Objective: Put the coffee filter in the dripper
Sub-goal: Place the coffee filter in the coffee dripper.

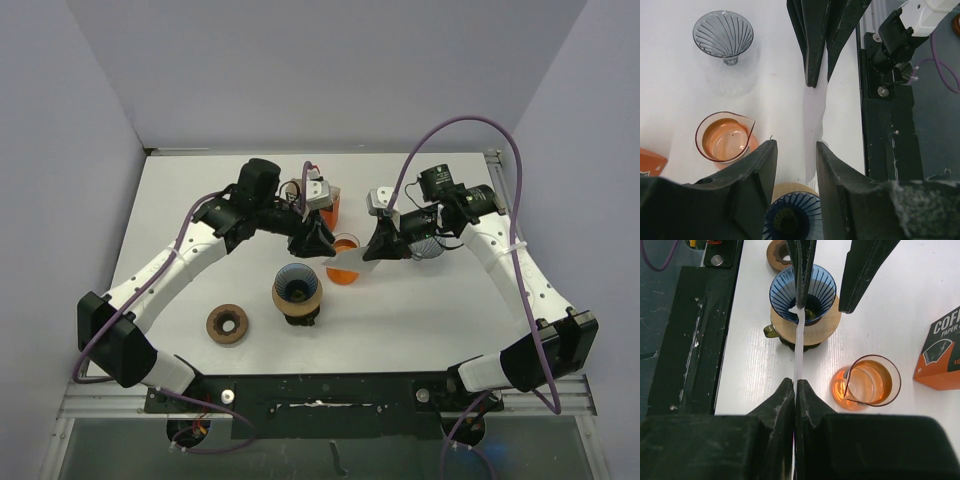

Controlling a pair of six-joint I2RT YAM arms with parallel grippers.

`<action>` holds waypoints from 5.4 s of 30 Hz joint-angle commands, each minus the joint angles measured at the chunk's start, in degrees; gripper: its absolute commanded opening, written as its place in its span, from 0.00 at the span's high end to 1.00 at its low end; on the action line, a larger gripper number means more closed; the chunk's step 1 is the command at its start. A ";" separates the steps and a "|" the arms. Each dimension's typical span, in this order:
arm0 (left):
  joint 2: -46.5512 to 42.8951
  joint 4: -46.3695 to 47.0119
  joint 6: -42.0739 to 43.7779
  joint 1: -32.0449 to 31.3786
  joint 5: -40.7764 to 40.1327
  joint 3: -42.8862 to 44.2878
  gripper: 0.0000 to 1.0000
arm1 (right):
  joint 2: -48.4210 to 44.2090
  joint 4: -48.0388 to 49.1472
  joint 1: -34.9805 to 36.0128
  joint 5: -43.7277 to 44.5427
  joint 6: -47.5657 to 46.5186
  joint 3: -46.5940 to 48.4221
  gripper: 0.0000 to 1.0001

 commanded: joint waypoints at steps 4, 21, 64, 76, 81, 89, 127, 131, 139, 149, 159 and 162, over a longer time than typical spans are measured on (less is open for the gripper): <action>-1.57 1.32 0.97 -0.16 -0.29 0.61 0.66 | -1.36 1.16 0.40 -1.36 0.01 1.02 1.00; -1.22 1.46 1.24 -0.70 -0.29 0.13 0.65 | -1.25 1.68 0.36 -1.49 1.42 1.42 1.00; -3.39 -5.64 11.06 -1.75 -6.81 3.87 0.69 | -1.21 2.18 0.45 0.35 0.91 -0.65 0.99; -2.78 -4.41 8.15 -1.77 -5.12 4.91 0.63 | 0.38 0.93 0.54 -0.21 0.27 0.96 0.99; -2.10 -2.99 6.11 -1.77 -2.89 4.12 0.62 | 0.41 0.72 0.52 -0.35 0.26 1.26 0.99; -1.23 -1.30 4.59 -1.75 -2.38 2.87 0.61 | 0.51 0.65 0.54 -0.39 0.30 1.43 0.99; 0.61 0.14 3.48 -1.70 -2.71 1.68 0.61 | 0.38 0.63 0.58 -0.87 0.45 1.68 0.99; 0.79 0.14 3.62 -1.72 -3.29 1.81 0.62 | 0.36 0.47 0.64 -0.92 0.22 1.61 0.99; 1.49 0.06 3.56 -1.78 -4.07 2.62 0.68 | 0.29 0.24 0.79 -1.10 0.01 1.61 0.99; 1.86 -0.30 3.41 -1.80 -4.16 3.53 0.69 | 0.24 0.08 0.88 -0.95 -0.41 1.11 0.99; 1.96 0.15 3.60 -2.06 -2.47 3.59 0.73 | 0.23 -0.03 0.91 -1.30 -0.29 1.40 0.99; 2.59 0.03 4.44 -3.17 -1.61 4.23 0.73 | 0.56 -0.07 0.93 -1.56 -0.27 1.78 0.99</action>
